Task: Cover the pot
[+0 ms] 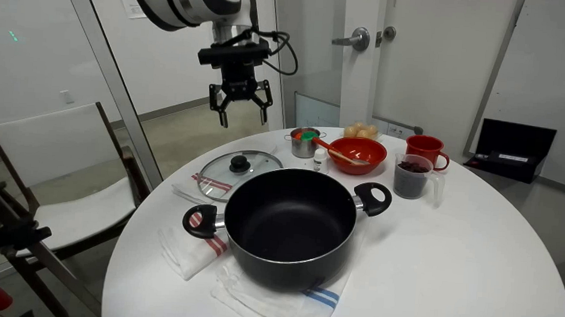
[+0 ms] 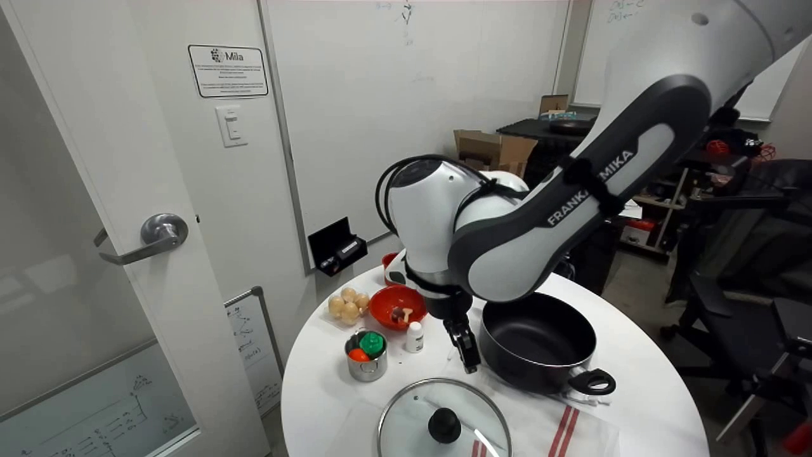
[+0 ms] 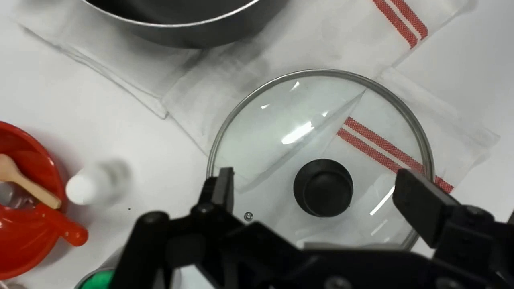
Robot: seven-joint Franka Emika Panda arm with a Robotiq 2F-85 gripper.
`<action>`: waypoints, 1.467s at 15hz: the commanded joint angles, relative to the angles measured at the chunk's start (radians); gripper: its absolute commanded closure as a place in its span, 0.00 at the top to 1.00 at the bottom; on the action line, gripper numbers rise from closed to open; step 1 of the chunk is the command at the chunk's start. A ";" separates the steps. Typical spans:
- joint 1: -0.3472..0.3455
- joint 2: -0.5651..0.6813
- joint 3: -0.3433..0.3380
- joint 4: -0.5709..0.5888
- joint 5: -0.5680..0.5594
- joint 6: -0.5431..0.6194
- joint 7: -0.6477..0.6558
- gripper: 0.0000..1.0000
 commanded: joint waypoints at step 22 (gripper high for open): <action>0.071 0.441 0.000 0.502 -0.030 -0.072 -0.197 1.00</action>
